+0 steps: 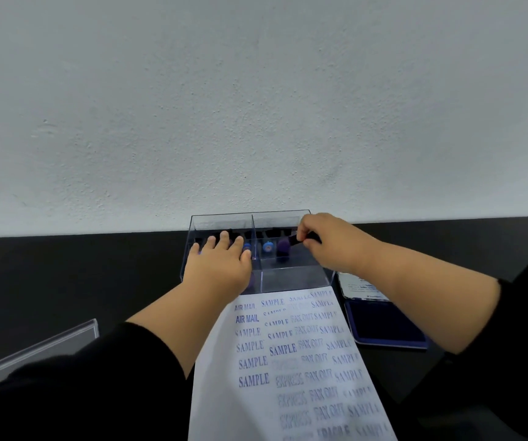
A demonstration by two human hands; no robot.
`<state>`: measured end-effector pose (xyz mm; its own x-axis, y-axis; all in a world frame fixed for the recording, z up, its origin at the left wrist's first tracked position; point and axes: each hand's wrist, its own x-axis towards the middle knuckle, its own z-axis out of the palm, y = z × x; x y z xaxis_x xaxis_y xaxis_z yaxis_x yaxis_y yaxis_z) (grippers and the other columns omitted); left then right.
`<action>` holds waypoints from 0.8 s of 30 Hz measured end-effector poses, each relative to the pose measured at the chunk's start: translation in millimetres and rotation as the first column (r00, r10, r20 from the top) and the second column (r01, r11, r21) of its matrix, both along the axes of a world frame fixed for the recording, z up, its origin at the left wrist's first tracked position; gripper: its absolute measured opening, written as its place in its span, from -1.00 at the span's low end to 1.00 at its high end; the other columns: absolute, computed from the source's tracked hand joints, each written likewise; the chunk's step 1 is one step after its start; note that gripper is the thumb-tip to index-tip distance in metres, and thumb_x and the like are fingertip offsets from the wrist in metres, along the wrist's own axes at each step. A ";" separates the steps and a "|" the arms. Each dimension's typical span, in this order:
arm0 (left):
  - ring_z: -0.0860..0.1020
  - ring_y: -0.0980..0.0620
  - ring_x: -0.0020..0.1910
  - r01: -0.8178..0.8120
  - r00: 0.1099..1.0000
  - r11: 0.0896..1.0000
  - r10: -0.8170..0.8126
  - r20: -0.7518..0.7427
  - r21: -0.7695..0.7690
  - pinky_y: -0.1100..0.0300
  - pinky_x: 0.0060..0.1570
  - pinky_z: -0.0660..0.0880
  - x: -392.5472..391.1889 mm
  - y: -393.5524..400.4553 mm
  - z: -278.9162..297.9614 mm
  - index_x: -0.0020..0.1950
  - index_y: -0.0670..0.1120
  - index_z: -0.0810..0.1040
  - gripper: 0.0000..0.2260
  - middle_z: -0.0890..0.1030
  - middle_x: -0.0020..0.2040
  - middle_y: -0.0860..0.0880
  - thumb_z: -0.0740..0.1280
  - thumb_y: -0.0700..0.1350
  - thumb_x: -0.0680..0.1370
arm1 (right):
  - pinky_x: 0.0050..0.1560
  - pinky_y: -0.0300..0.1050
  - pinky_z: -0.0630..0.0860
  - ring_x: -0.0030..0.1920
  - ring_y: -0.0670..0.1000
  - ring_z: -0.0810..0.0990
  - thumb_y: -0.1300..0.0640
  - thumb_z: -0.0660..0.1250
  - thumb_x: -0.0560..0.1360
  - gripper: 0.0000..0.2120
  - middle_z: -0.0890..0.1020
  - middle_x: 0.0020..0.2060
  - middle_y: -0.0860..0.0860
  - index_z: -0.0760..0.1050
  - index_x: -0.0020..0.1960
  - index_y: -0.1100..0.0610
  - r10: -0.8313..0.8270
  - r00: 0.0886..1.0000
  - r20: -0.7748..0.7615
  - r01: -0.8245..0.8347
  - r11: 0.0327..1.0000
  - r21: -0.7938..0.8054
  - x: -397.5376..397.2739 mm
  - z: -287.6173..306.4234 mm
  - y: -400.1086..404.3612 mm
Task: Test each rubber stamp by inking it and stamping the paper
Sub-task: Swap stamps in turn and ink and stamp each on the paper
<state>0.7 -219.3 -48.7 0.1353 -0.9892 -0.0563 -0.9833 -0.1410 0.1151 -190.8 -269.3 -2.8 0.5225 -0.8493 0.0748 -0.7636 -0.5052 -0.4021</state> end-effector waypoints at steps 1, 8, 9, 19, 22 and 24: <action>-0.06 -0.06 0.55 -0.004 1.000 1.000 0.004 -0.014 -0.009 -0.04 0.48 -0.11 -1.2 7.1 -0.8 0.57 0.02 -0.04 -0.54 -0.06 0.58 -0.04 -0.14 0.05 0.67 | -0.08 -0.17 0.40 -0.06 0.00 0.48 0.23 0.21 0.55 -0.90 0.50 0.00 0.00 0.41 -0.01 0.05 -0.021 0.999 0.038 0.021 1.000 0.001 -5.0 3.0 7.0; -0.20 -0.03 0.54 -0.008 1.000 0.998 0.007 -0.010 -0.060 0.00 0.48 -0.17 -12.9 77.7 -14.2 0.57 0.01 -0.15 -0.52 -0.22 0.56 -0.05 -0.11 0.04 0.67 | -0.34 -0.32 0.29 -0.26 -0.17 0.42 0.16 0.35 0.49 -0.84 0.44 -0.18 -0.13 0.46 0.03 -0.01 -0.220 0.962 0.162 0.212 0.975 0.068 -48.8 10.0 55.1; -0.20 -0.03 0.54 -0.014 1.000 0.999 0.013 -0.020 -0.046 -0.01 0.48 -0.17 -15.1 86.9 -16.7 0.57 0.01 -0.16 -0.51 -0.23 0.56 -0.05 -0.11 0.05 0.67 | -0.31 -0.32 0.30 -0.25 -0.17 0.43 0.17 0.36 0.48 -0.81 0.46 -0.15 -0.12 0.48 0.06 -0.02 -0.250 0.953 0.172 0.238 0.967 0.088 -53.5 8.8 61.5; -0.19 -0.04 0.54 -0.109 0.989 0.984 0.121 -0.081 0.139 -0.03 0.49 -0.14 -24.2 161.6 -41.3 0.57 -0.03 -0.18 -0.48 -0.22 0.56 -0.05 -0.10 0.07 0.66 | -0.14 -0.15 0.38 -0.06 0.00 0.48 0.16 0.32 0.52 -0.80 0.54 0.05 0.02 0.36 0.09 0.04 -0.472 0.863 0.181 0.469 0.881 0.062 -84.1 -20.5 99.4; -0.19 -0.02 0.54 -0.125 0.988 0.980 0.137 -0.071 0.153 -0.01 0.48 -0.17 -22.6 174.8 -44.9 0.57 -0.04 -0.18 -0.47 -0.21 0.56 -0.04 -0.10 0.09 0.66 | -0.17 -0.12 0.42 -0.11 0.02 0.49 0.14 0.31 0.52 -0.84 0.56 0.02 0.06 0.34 0.01 0.04 -0.474 0.872 0.125 0.473 0.880 0.040 -81.6 -30.4 99.8; -0.19 -0.01 0.54 -0.128 0.987 0.981 0.140 -0.073 0.148 0.00 0.48 -0.18 -23.5 181.4 -45.8 0.57 -0.04 -0.17 -0.47 -0.21 0.57 -0.03 -0.10 0.10 0.66 | -0.17 -0.10 0.44 -0.11 0.05 0.50 0.15 0.30 0.52 -0.87 0.57 0.00 0.09 0.35 0.01 0.07 -0.466 0.878 0.107 0.467 0.884 0.022 -78.2 -34.9 100.5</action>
